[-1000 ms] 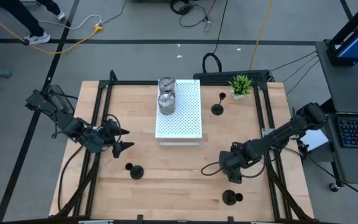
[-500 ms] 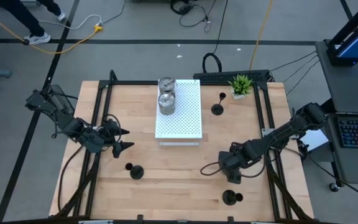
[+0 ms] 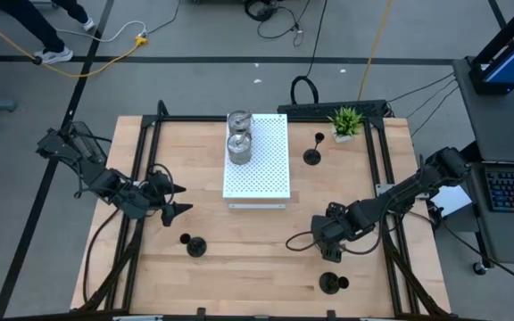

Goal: Pick & Place candle stick holders
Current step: Put the silver scented candle on the shelf aligned with the other silver scented candles, then put the top black candle holder on the shelf

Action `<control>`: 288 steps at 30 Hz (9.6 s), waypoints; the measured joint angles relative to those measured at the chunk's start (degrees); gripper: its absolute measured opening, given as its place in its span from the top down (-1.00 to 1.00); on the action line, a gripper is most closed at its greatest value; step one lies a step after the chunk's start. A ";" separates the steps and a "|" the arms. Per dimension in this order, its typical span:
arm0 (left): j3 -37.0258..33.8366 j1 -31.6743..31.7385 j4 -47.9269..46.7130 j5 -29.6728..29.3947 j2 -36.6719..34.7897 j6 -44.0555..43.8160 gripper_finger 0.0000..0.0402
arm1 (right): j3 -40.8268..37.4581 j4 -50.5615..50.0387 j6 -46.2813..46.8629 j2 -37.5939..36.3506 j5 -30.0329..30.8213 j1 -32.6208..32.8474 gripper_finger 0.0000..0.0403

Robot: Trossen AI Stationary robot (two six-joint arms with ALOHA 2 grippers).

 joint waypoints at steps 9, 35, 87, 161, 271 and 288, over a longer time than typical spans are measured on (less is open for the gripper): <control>-0.02 -0.01 0.00 -0.02 0.00 0.01 -0.75 | 0.02 -0.02 0.07 0.00 0.00 -0.02 -0.95; -0.02 -0.02 0.00 -0.04 -0.02 0.02 -0.75 | 0.25 -0.35 -0.38 -0.02 -0.61 -3.74 -0.73; -0.01 0.00 0.74 -0.07 0.00 0.26 -0.75 | 31.69 31.33 -22.88 4.61 -1.41 -27.69 -0.72; 0.00 -0.02 1.35 -0.01 0.02 1.57 -0.75 | 31.67 33.91 -40.85 14.03 4.50 -21.94 -0.38; 0.00 -0.01 9.69 -0.04 0.02 -3.40 -0.75 | 23.78 -8.75 -23.81 -11.29 5.48 -62.88 0.27; 0.00 0.00 11.24 -0.04 0.01 -2.83 -0.75 | 23.78 -12.28 -22.16 -2.68 2.51 -67.80 0.05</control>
